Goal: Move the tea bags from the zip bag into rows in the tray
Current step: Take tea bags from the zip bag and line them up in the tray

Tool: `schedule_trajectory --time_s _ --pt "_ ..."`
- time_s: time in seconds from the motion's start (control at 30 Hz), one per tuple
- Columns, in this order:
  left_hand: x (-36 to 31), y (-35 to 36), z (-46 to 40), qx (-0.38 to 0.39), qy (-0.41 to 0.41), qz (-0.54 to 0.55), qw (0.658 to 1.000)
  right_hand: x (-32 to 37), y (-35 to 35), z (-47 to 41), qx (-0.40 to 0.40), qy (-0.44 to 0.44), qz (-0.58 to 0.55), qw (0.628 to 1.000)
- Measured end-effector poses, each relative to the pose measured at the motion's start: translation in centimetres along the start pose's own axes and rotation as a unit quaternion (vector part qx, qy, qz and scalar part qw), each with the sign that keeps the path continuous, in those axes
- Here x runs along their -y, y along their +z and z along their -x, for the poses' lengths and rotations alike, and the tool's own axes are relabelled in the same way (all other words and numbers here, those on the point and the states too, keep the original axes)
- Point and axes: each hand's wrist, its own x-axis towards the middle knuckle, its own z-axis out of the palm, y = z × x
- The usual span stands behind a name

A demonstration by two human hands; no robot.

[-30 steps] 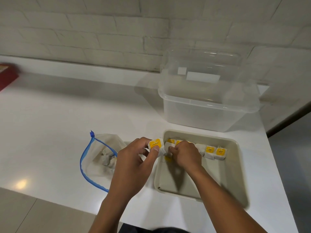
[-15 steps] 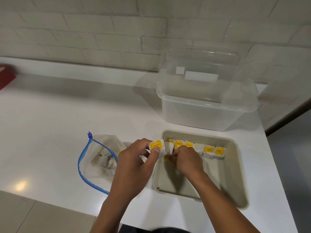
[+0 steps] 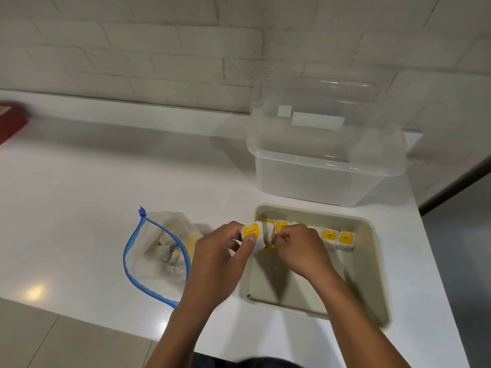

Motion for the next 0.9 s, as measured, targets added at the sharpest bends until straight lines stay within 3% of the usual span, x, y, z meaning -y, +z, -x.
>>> schedule_trajectory --time_s 0.07,0.13,0.17,0.27,0.43,0.7,0.9 --pt "0.1 0.5 -0.4 0.012 -0.005 -0.007 1.000 0.8 -1.9 1.7 0.033 -0.022 -0.161 0.986" --pt "0.1 1.0 -0.7 0.028 -0.004 -0.007 1.000 1.3 -4.0 3.6 0.102 -0.011 -0.369 0.924" --pt "0.1 1.1 -0.8 0.037 -0.005 -0.004 0.999 1.3 -4.8 4.4 0.126 -0.013 -0.415 0.901" --pt "0.0 1.4 -1.1 0.065 -0.015 0.030 0.997 0.4 -5.6 5.4 0.151 -0.045 -0.400 0.903" --pt "-0.4 2.1 -0.7 0.117 -0.027 0.073 0.990 -0.8 -4.5 4.9 0.109 -0.022 -0.341 0.933" --pt "1.5 2.0 0.4 0.007 -0.020 0.006 1.000 -4.4 -1.0 0.6 0.013 0.102 -0.263 0.959" --pt "2.7 2.2 1.1 0.038 -0.083 -0.005 0.996 -4.0 0.3 -1.7 0.029 0.142 -0.215 0.966"
